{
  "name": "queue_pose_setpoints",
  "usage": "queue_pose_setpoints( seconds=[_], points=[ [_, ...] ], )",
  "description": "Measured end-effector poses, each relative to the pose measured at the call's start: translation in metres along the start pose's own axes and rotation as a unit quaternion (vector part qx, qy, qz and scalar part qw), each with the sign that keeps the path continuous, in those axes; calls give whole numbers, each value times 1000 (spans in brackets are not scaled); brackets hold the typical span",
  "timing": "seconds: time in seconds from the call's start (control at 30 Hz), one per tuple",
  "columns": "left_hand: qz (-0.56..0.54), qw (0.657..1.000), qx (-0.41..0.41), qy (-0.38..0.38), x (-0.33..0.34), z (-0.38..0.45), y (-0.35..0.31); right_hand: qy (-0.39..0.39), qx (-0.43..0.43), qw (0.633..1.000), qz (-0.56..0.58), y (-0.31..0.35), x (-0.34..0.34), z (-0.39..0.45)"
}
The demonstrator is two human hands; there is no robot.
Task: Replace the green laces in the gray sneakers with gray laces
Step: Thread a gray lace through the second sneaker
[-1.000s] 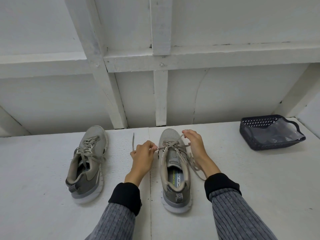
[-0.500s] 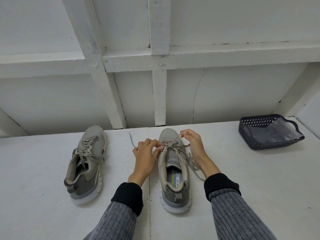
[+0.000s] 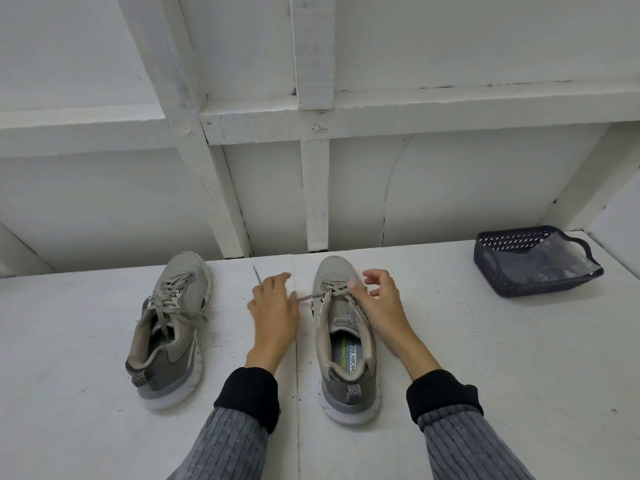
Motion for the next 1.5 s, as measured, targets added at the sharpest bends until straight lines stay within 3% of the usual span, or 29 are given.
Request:
queue_pose_setpoints(
  seconds=[0.07, 0.13, 0.33, 0.47, 0.57, 0.7, 0.8, 0.87, 0.97, 1.23, 1.37, 1.5],
  points=[
    [-91, 992, 74, 55, 2, -4, -15, -8, -11, 1000, -25, 1, 3, -10],
    [-114, 984, 110, 79, 6, -6, -23, -6, -15, 998, -61, -2, 7, -17],
    [-180, 979, 40, 83, 5, -7, -22, -121, -34, 989, -80, -3, 10, -34],
    [-37, 999, -14, 18, -1, -10, -2, -117, -37, 989, -76, -5, 10, -34],
    [10, 997, -71, -7, -1, -12, 18, -110, -41, 990, -80, -6, 10, -33],
    [90, 993, -64, -35, 3, -17, 13, -109, -41, 990, -82, -6, 11, -32],
    [30, 995, -58, -81, 1, -24, 2, -114, -38, 990, -69, -7, 10, -34],
    [-73, 994, -69, -32, 5, -31, -3, -114, -38, 990, -67, -6, 11, -34],
    [-294, 943, -133, 77, 12, -35, -13, -117, -40, 990, -71, -6, 12, -33],
    [-591, 750, -268, 131, 9, -23, -41, -114, -40, 990, -69, -7, 12, -33],
    [-603, 741, -281, 86, 6, -15, -42, -109, -43, 991, -65, -7, 11, -33],
    [-632, 706, -321, -8, 2, -10, -40, -106, -44, 991, -64, -5, 11, -34]
  ],
)
Point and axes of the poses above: each hand's wrist, its own z-axis towards the middle knuckle, its own x-axis out of the palm, y = z × x, the point moved 2 cm from there along z, towards the middle knuckle, and after that the axes turned 3 degrees about -x, right-handed, at the moved point
